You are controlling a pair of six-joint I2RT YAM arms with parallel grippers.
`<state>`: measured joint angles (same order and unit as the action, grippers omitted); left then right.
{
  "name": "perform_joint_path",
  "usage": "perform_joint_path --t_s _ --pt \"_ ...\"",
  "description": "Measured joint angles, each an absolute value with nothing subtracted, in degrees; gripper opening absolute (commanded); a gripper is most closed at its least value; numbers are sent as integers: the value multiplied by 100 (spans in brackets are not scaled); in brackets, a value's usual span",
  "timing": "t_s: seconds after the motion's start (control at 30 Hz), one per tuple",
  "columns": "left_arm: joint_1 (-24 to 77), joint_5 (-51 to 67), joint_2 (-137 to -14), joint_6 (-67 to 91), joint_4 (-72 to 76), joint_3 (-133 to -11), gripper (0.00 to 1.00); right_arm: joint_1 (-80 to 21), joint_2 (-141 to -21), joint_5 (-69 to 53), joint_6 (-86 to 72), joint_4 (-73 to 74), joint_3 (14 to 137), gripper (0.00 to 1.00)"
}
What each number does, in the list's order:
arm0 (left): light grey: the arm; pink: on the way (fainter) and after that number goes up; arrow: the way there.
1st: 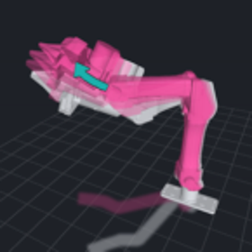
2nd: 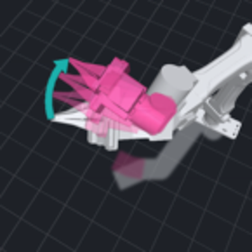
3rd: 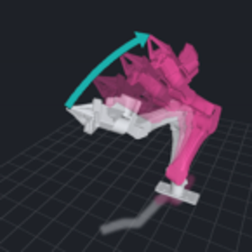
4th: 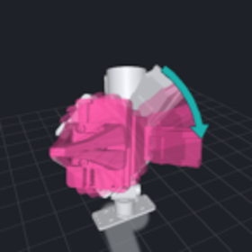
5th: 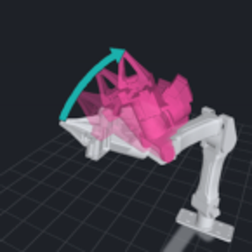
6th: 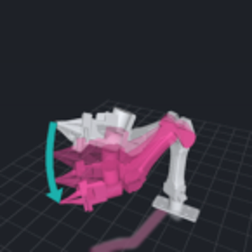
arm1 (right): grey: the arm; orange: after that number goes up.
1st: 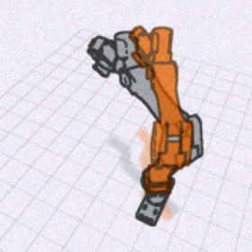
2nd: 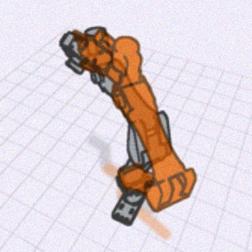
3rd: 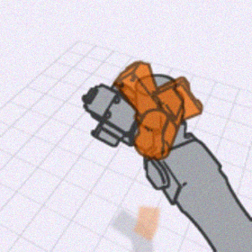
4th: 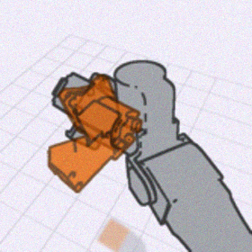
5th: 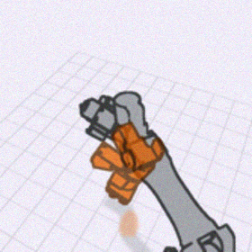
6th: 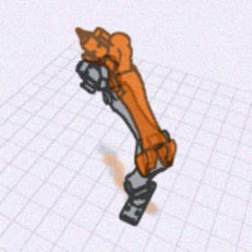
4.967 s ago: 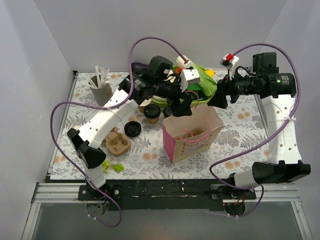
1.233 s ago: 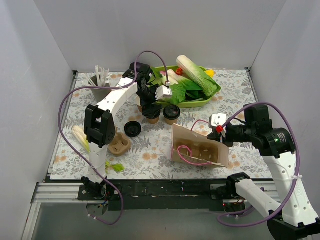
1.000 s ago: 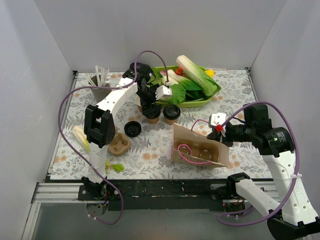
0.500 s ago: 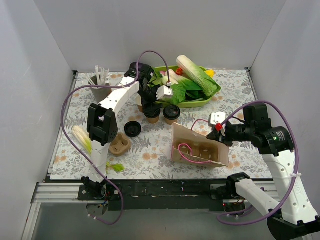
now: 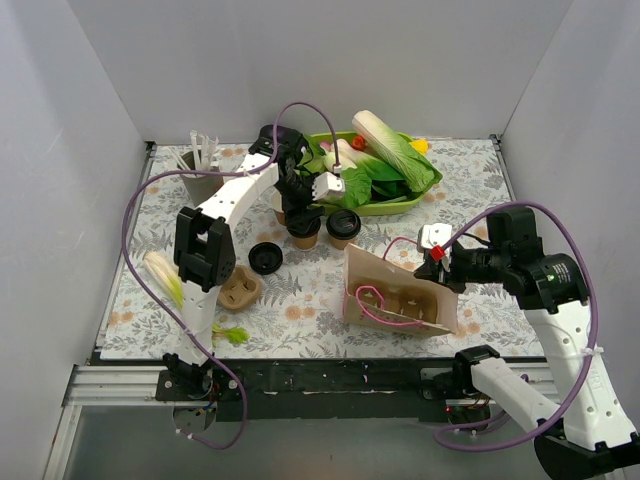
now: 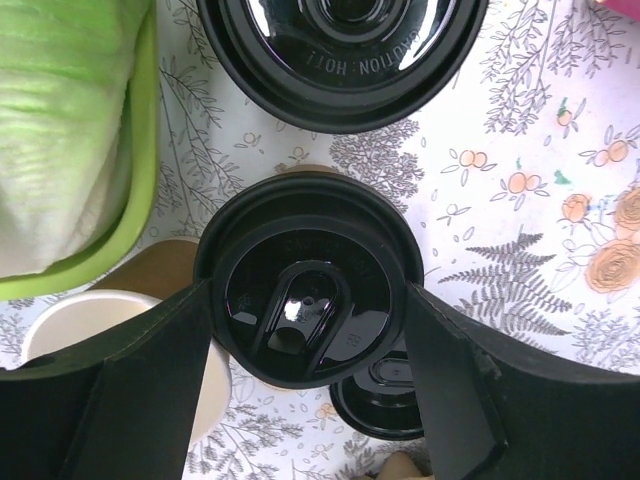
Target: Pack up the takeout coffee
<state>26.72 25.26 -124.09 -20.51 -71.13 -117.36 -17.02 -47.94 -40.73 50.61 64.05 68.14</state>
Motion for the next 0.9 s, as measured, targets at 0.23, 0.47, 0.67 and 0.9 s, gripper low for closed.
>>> perform_joint_path --t_s 0.23,0.47,0.67,0.9 --pt "2674 2687 -12066 -1428 -7247 -11701 10 -1702 -4753 -3885 4869 6326 6779 1" --pt "2674 3398 -10748 -541 -7293 -11563 0 -1702 -4866 -3588 4388 6147 6761 41" --pt "2674 3929 -9714 178 -7175 -11579 0 -1702 -5391 -3192 3970 6265 7255 69" --pt "2709 4633 -9286 1144 -6405 -11784 0 -1702 -5616 -2882 3476 6176 8176 71"
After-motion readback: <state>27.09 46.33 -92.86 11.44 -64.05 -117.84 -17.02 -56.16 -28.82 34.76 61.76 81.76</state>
